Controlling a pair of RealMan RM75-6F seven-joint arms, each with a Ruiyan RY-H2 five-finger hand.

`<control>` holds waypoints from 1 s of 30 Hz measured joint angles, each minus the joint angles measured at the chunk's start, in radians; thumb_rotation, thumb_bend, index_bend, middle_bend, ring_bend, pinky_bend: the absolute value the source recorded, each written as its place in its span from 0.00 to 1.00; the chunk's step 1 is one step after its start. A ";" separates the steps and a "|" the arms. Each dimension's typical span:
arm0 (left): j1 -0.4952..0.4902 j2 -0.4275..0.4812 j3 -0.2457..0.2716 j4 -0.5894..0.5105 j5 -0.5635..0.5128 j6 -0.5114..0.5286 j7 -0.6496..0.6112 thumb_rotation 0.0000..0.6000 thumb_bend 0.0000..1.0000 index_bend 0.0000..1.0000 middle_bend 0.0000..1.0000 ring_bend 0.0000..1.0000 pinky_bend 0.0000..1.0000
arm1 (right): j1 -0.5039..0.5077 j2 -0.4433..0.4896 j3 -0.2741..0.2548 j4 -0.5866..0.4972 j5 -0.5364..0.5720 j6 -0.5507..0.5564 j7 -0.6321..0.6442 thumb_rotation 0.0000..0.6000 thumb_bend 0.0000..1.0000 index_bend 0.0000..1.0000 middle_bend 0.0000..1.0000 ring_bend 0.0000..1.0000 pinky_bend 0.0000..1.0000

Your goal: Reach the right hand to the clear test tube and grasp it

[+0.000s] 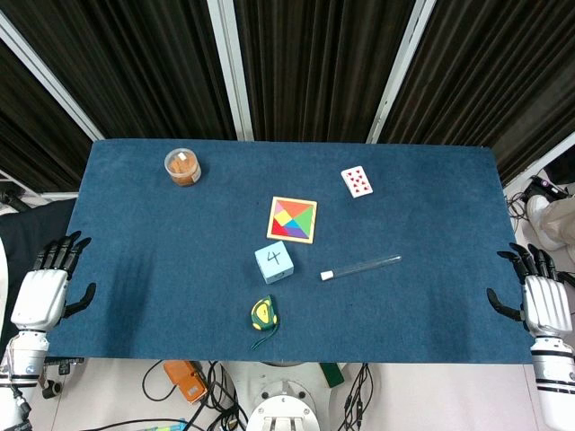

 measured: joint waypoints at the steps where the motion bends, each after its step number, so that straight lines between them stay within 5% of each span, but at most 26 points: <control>1: 0.000 0.000 0.000 0.000 0.000 -0.001 0.000 1.00 0.37 0.08 0.00 0.00 0.04 | -0.001 -0.001 0.000 0.000 -0.001 0.003 0.000 1.00 0.43 0.29 0.17 0.05 0.00; 20: -0.002 -0.005 -0.004 -0.005 -0.016 -0.006 0.025 1.00 0.37 0.08 0.00 0.00 0.04 | 0.036 -0.008 -0.002 -0.016 -0.008 -0.036 -0.068 1.00 0.43 0.36 0.25 0.05 0.00; 30: 0.002 0.004 -0.018 -0.019 -0.054 -0.013 0.016 1.00 0.37 0.08 0.00 0.00 0.04 | 0.236 0.020 0.037 -0.151 0.045 -0.295 -0.351 1.00 0.43 0.40 0.32 0.06 0.00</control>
